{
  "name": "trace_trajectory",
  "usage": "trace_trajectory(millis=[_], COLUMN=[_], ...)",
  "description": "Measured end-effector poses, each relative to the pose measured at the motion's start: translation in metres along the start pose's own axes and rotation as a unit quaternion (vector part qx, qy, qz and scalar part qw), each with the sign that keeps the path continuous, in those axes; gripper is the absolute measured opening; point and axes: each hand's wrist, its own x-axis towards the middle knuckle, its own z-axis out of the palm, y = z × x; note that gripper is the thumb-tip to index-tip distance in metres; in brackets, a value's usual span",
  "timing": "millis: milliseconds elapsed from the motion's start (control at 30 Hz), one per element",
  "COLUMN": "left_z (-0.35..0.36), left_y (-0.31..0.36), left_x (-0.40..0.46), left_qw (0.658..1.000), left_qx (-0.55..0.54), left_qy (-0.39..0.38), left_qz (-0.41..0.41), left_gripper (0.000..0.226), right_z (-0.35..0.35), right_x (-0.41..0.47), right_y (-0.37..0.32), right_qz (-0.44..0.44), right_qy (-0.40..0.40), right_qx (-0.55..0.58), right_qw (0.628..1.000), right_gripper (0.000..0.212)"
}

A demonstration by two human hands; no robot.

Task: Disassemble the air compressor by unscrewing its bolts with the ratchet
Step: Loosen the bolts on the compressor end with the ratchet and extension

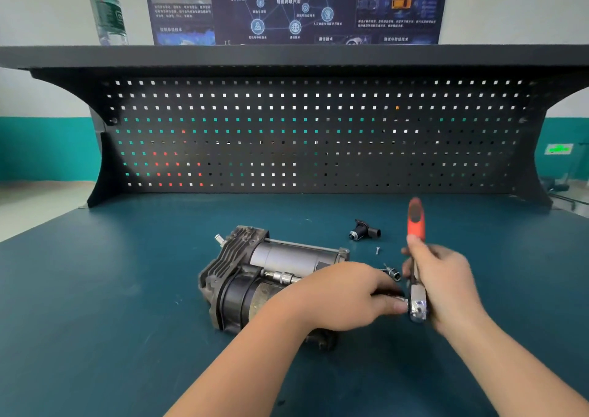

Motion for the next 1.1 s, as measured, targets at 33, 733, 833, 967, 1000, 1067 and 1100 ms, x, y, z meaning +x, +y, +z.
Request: trace_trajectory(millis=[33, 733, 833, 967, 1000, 1067, 1100], left_z=[0.0, 0.002, 0.0, 0.0, 0.0, 0.0, 0.0], left_y=[0.001, -0.001, 0.001, 0.003, 0.002, 0.002, 0.001], left_x=[0.0, 0.001, 0.0, 0.001, 0.001, 0.001, 0.001], left_qw=[1.0, 1.0, 0.999, 1.0, 1.0, 1.0, 1.0], left_qx=[0.011, 0.0, 0.02, -0.01, -0.008, -0.008, -0.009], left_qy=[-0.01, -0.009, -0.028, -0.024, -0.022, -0.016, -0.009], left_qz=[-0.003, -0.008, -0.006, -0.009, -0.007, 0.001, 0.004], left_gripper=[0.033, 0.028, 0.028, 0.023, 0.022, 0.022, 0.021], right_z=[0.0, -0.003, -0.007, -0.01, -0.008, -0.003, -0.001], right_x=[-0.005, -0.007, -0.02, -0.022, -0.024, -0.019, -0.014], right_y=[-0.004, -0.006, -0.009, -0.008, -0.012, -0.017, -0.019], right_qz=[-0.105, -0.2, -0.483, -0.539, -0.487, -0.339, -0.255], right_qy=[0.017, 0.005, -0.012, -0.036, -0.043, -0.038, -0.026], right_qx=[-0.029, -0.089, -0.126, -0.146, -0.122, -0.075, -0.077], right_qw=[0.994, 0.976, 0.866, 0.829, 0.864, 0.937, 0.964], right_gripper=[0.032, 0.032, 0.026, 0.025, 0.024, 0.027, 0.027])
